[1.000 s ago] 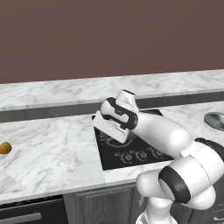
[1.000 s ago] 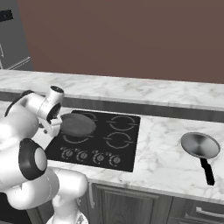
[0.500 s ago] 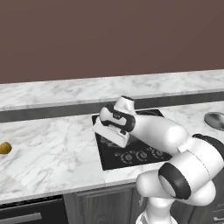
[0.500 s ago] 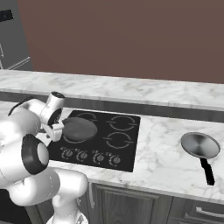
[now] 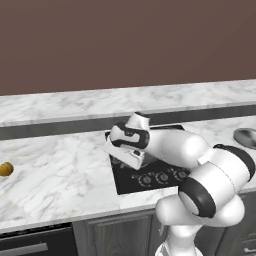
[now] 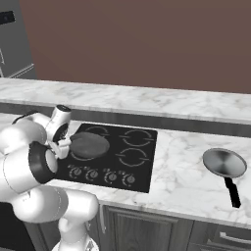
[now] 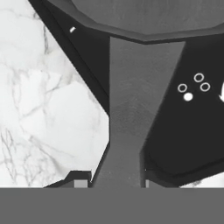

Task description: Place both pans onto different burners. Then place the squash and the fish on different pans.

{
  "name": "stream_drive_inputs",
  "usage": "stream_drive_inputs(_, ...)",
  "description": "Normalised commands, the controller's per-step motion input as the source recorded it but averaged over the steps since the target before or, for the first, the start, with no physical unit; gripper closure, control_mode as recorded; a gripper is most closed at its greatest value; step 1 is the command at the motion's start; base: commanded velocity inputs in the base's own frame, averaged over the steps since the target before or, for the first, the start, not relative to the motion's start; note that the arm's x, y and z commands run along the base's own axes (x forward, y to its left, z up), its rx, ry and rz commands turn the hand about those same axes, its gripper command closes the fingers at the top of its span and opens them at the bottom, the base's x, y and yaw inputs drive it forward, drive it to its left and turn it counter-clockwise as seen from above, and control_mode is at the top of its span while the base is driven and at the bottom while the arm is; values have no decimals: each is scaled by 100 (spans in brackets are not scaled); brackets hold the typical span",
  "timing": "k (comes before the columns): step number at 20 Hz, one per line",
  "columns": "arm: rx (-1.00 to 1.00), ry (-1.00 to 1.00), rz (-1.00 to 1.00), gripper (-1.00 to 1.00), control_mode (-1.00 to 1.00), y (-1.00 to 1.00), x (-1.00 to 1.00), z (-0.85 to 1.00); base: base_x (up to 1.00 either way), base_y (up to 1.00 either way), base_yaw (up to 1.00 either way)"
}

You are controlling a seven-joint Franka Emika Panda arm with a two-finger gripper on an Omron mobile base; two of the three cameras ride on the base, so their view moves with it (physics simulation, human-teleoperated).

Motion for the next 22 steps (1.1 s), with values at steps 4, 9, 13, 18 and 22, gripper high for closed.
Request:
stream_drive_inputs(4,0,0,0,100,-100,0,19,-23,0,0,0)
stream_drive_inputs(9,0,0,0,100,-100,0,8,-25,0,0,0)
stream_drive_inputs(13,0,0,0,100,-100,0,1,-22,0,0,0)
stream_drive_inputs(18,0,0,0,100,-100,2,0,-26,0,0,0)
stream_drive_inputs(22,0,0,0,100,-100,2,0,-32,0,0,0)
